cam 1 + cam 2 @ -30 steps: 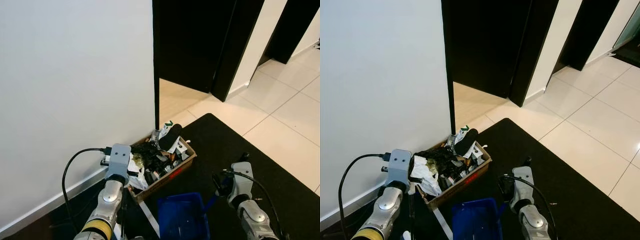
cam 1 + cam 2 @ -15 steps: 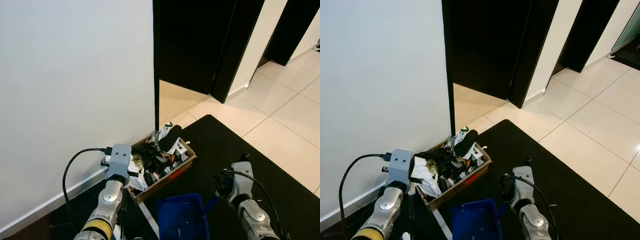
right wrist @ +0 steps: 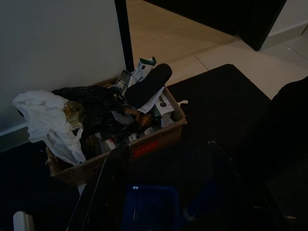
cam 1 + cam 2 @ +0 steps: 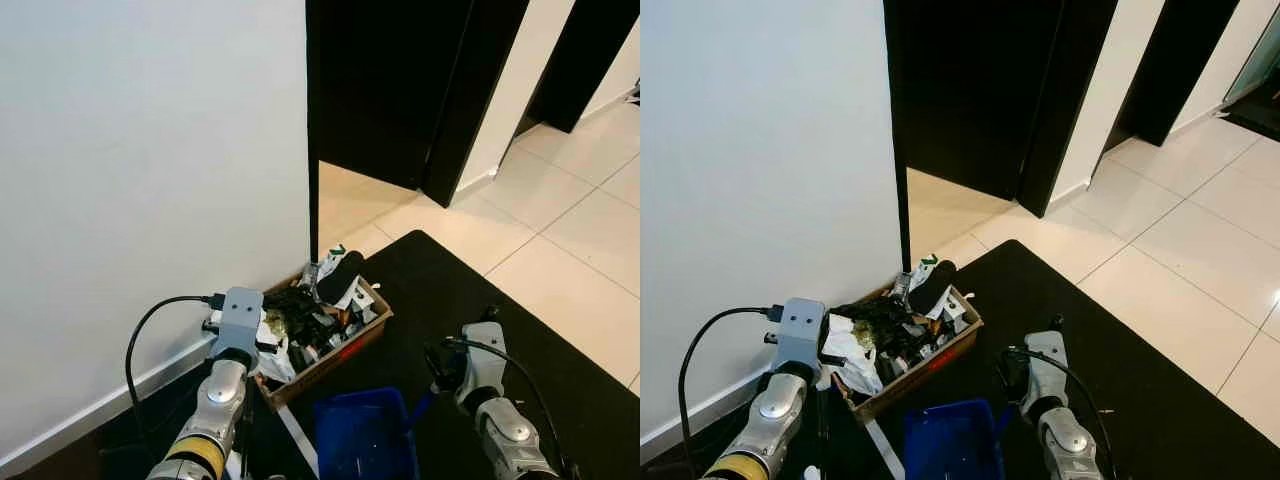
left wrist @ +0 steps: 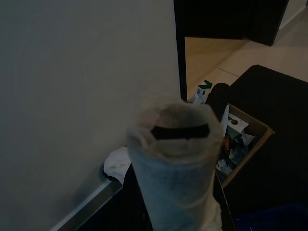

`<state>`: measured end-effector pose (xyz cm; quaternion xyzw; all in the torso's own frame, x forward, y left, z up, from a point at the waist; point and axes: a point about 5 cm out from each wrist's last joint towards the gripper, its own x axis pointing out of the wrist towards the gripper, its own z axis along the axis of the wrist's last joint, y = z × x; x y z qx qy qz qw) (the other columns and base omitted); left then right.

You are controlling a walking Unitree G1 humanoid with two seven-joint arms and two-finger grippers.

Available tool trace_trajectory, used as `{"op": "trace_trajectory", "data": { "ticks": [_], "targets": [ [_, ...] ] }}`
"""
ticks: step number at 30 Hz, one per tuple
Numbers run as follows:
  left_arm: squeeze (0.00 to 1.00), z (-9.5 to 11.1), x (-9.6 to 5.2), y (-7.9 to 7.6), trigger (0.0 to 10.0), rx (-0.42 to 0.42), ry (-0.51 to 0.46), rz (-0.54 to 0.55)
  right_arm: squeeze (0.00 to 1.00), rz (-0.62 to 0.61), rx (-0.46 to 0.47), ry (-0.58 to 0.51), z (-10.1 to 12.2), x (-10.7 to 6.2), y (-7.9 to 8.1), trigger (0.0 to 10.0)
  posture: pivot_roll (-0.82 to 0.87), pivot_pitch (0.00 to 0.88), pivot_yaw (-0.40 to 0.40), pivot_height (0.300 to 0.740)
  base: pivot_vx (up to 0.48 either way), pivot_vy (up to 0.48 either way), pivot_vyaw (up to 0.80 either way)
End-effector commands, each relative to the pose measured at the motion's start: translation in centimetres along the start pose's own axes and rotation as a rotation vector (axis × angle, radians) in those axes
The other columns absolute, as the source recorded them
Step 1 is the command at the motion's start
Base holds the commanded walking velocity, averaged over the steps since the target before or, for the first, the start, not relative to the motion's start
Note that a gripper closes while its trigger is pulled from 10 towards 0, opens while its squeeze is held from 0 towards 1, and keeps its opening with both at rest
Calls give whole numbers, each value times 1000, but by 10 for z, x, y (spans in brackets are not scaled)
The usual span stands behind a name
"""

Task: Sweep floor

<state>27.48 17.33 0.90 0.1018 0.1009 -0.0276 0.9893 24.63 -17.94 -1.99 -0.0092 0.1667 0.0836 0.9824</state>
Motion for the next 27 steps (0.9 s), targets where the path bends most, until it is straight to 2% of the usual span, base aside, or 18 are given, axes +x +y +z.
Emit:
{"op": "trace_trajectory", "data": {
  "ticks": [1, 27],
  "targets": [
    [0, -30, -15, 2, 10000, 18, 150, -9, 0, -14, 12, 17, -2, 0, -2, 10000, 72, 0, -23, 740, 0, 0, 0],
    [0, -29, -14, 2, 10000, 18, 150, -3, 0, -17, 12, 18, -1, 1, -2, 10000, 73, 0, -21, 740, 0, 0, 0]
  ]
}}
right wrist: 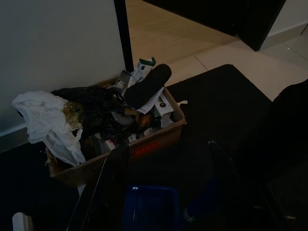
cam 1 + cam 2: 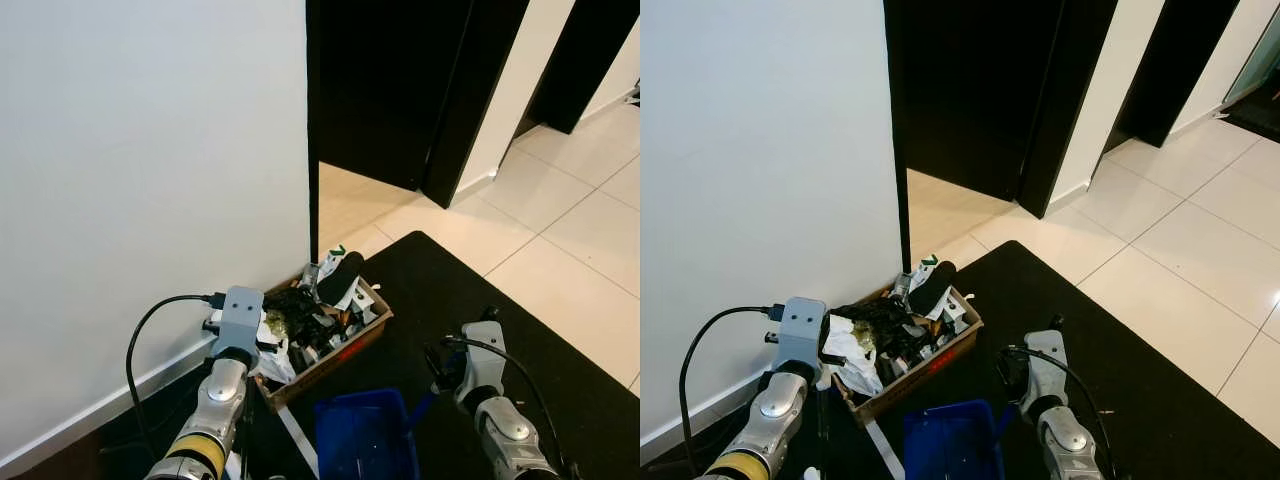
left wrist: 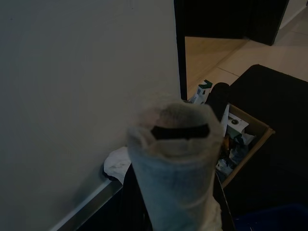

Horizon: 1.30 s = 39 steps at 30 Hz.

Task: Sweep floor

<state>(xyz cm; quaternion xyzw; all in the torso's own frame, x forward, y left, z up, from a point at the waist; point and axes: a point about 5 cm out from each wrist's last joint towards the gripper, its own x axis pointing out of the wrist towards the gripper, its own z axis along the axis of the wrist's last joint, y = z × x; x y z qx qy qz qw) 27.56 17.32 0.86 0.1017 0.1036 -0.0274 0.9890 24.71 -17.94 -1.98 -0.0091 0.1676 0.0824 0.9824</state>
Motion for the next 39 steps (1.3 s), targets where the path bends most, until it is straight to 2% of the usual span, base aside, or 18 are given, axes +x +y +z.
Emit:
{"op": "trace_trajectory", "data": {
  "ticks": [1, 39],
  "targets": [
    [0, -29, -15, 3, 10000, 19, 145, -3, 0, -14, 12, 17, -1, 0, -2, 10000, 72, 0, -21, 740, 0, 0, 0],
    [0, -31, -17, 1, 10000, 29, 149, -12, 0, -8, 13, 24, -4, -2, -2, 10000, 71, 0, -21, 740, 0, 0, 0]
  ]
}}
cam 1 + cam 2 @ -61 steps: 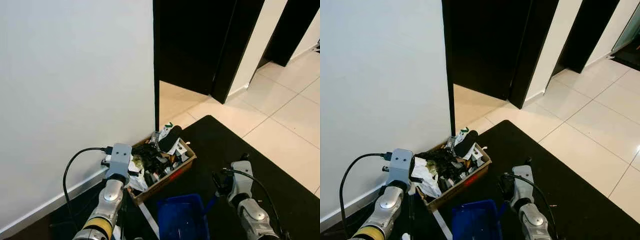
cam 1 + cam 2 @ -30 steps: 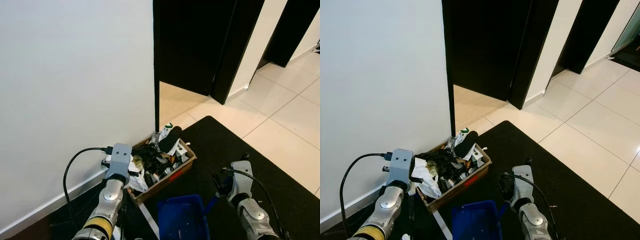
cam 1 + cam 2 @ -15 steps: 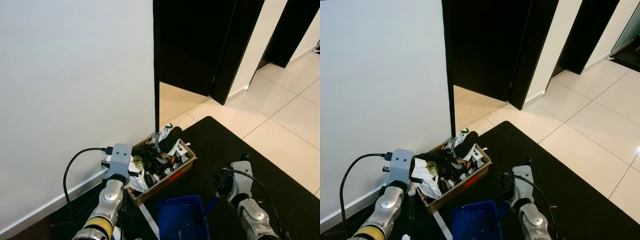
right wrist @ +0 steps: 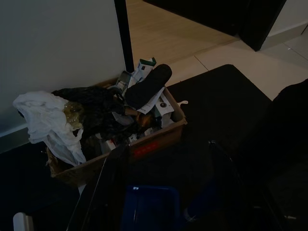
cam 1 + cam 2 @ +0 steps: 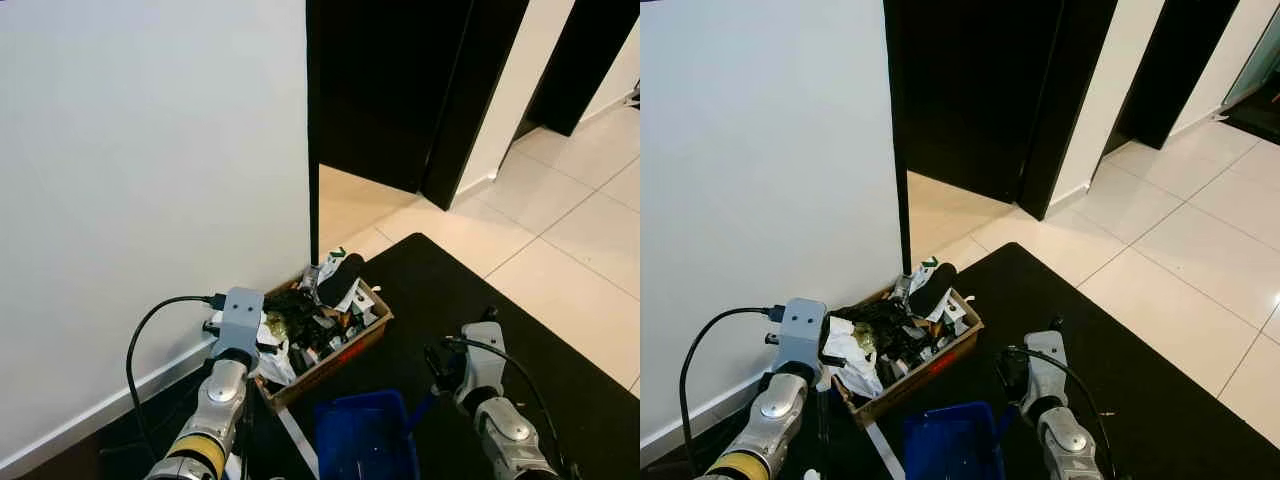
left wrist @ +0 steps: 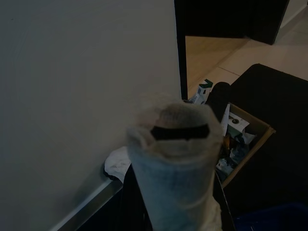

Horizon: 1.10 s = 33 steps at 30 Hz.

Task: Sweep floor

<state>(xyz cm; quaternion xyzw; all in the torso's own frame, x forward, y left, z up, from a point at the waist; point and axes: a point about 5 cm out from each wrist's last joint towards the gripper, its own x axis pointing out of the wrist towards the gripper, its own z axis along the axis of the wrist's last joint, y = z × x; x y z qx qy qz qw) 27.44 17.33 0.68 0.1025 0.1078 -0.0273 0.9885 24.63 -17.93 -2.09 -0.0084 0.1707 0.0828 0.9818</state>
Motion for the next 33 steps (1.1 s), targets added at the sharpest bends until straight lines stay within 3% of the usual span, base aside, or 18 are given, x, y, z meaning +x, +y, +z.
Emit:
{"op": "trace_trajectory", "data": {
  "ticks": [1, 12, 19, 22, 24, 25, 29, 31, 33],
  "targets": [
    [0, -30, -16, 2, 10000, 28, 140, -11, 0, -9, 12, 18, -3, -1, -2, 10000, 71, 0, -20, 740, 0, 0, 0],
    [0, -30, -15, 1, 10000, 29, 143, -14, 0, -10, 11, 21, -3, -1, -2, 10000, 65, 0, -18, 740, 0, 0, 0],
    [0, -29, -14, 0, 10000, 33, 146, -17, 0, 4, -58, 34, -7, -4, 2, 10000, 55, 0, -5, 740, 0, 0, 0],
    [0, -29, -14, 0, 10000, 33, 146, -19, 0, 32, -69, 44, -15, -12, 6, 10000, 51, 0, -2, 740, 0, 0, 0],
    [0, -30, -15, 0, 10000, 33, 146, -21, 0, 25, -78, 34, -24, -27, 1, 10000, 39, 2, 4, 740, 0, 0, 0],
    [0, -30, -15, 0, 10000, 33, 146, -21, 0, 25, -78, 34, -24, -27, 1, 10000, 39, 2, 4, 740, 0, 0, 0],
    [0, -30, -16, 0, 10000, 34, 148, -33, 0, -22, -118, 27, -34, -57, -16, 10000, 12, 14, 18, 740, 0, 0, 0],
    [0, -31, -16, 0, 10000, 35, 148, -34, 0, -28, -127, 22, -34, -59, -17, 10000, 11, 15, 18, 740, 0, 0, 0],
    [0, -31, -16, 1, 10000, 37, 149, -38, 0, -131, -147, -41, -23, -64, -31, 10000, 4, 18, 21, 740, 0, 0, 0]
  ]
}}
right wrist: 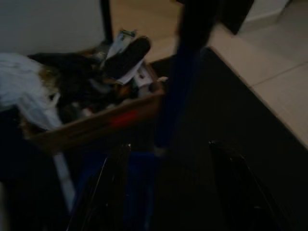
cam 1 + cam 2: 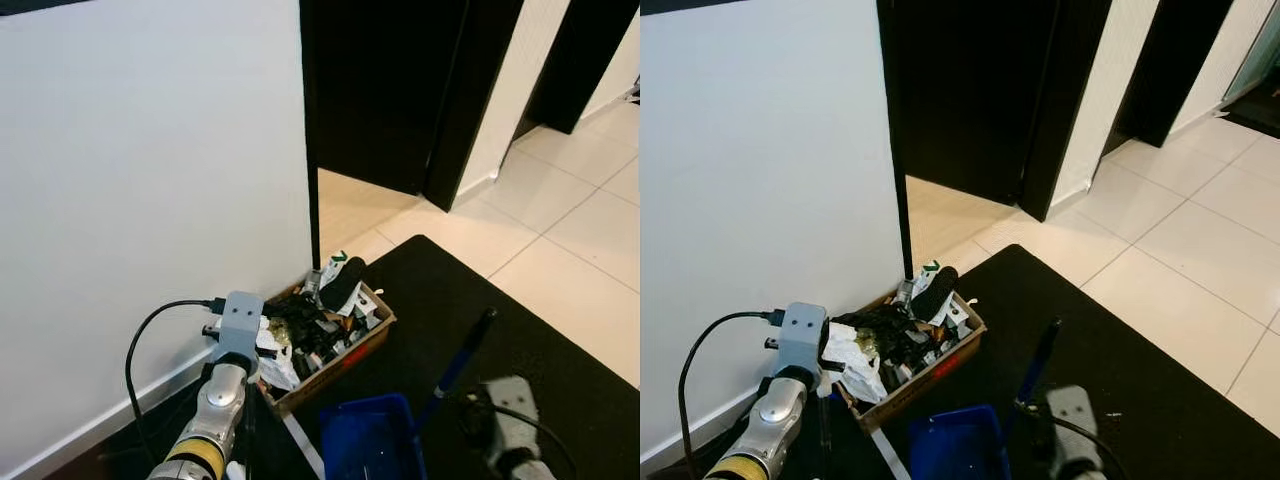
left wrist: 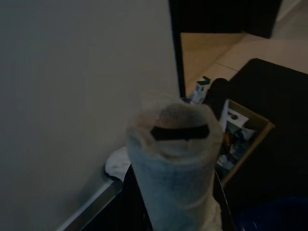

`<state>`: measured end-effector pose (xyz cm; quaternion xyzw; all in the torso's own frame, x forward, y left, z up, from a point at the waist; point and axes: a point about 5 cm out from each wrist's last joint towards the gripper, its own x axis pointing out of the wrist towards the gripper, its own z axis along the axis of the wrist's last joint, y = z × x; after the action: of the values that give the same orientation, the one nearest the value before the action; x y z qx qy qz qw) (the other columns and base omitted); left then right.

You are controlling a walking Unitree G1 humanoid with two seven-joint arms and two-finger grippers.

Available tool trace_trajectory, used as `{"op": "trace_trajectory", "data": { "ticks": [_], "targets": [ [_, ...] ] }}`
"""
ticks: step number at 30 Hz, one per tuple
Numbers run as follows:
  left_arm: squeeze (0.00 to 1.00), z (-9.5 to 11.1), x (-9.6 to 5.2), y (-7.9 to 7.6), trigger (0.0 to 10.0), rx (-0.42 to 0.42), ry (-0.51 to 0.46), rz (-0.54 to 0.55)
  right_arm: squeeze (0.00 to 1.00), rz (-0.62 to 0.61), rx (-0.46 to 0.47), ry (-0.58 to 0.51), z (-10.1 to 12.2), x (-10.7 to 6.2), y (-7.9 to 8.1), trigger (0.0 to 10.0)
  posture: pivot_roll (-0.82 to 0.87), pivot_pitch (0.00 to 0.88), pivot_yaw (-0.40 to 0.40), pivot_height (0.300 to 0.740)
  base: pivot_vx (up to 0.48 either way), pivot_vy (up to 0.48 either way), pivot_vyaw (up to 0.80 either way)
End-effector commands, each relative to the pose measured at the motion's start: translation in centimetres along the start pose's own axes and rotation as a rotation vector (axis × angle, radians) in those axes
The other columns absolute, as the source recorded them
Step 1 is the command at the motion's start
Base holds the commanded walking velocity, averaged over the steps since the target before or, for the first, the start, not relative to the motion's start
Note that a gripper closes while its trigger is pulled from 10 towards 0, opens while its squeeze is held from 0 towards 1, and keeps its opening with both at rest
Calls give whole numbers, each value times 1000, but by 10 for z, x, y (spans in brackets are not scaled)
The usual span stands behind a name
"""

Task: Sweep floor

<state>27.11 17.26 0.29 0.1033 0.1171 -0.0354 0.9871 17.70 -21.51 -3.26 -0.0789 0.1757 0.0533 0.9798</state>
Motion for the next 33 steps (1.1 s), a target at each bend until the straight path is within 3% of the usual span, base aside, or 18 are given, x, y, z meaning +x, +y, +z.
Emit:
{"op": "trace_trajectory", "data": {
  "ticks": [1, 3, 6, 9, 13, 14, 15, 18, 23, 24, 25, 26, 33],
  "targets": [
    [0, -27, -13, 2, 10000, 32, 132, -20, 0, -53, -17, -61, 11, 2, -9, 10000, 4, 18, 21, 740, 0, 0, 0],
    [0, -26, -13, 2, 10000, 33, 131, -22, 0, -146, -8, -110, 22, 2, -23, 10000, 0, 23, 26, 740, 0, 0, 0],
    [0, -26, -13, 1, 10000, 32, 130, -26, 0, -207, 46, -140, 35, 13, -30, 10000, 1, 23, 29, 740, 0, 0, 0],
    [0, -25, -12, 1, 10000, 32, 129, -27, 0, -208, 99, -141, 45, 30, -27, 10000, 15, 18, 27, 740, 0, 0, 0],
    [0, -24, -11, 0, 10000, 33, 129, -26, 0, -164, 129, -141, 52, 40, -19, 10000, 22, 17, 23, 740, 0, 0, 0],
    [0, -24, -11, 0, 10000, 32, 128, -23, 702, -118, 139, -140, 55, 44, -12, 10000, 30, 15, 17, 740, 0, 0, 0],
    [0, -24, -10, 0, 10000, 31, 127, -18, 1000, -81, 141, -143, 57, 46, -7, 10000, 37, 14, 10, 740, 0, 0, 0],
    [0, -23, -10, 1, 10000, 29, 125, -9, 1000, -51, 135, -145, 58, 45, -3, 10000, 43, 15, 4, 740, 0, 0, 0],
    [0, -23, -10, 2, 10000, 26, 122, -1, 1000, -76, 123, -115, 50, 38, -8, 10000, 45, 18, 1, 740, 0, 0, 0],
    [0, -23, -11, 2, 10000, 26, 122, -1, 435, -86, 123, -108, 49, 38, -10, 10000, 41, 21, 7, 740, 0, 0, 0],
    [0, -23, -11, 2, 10000, 26, 121, -1, 435, -92, 124, -105, 48, 37, -10, 10000, 41, 21, 7, 740, 0, 0, 0],
    [0, -23, -11, 2, 10000, 26, 122, -3, 0, -99, 124, -107, 49, 38, -11, 10000, 40, 24, 13, 740, 0, 0, 0],
    [0, -23, -10, 2, 10000, 31, 123, -11, 0, -119, 132, -118, 60, 50, -12, 10000, 46, 28, 20, 740, 0, 0, 0]
  ]
}}
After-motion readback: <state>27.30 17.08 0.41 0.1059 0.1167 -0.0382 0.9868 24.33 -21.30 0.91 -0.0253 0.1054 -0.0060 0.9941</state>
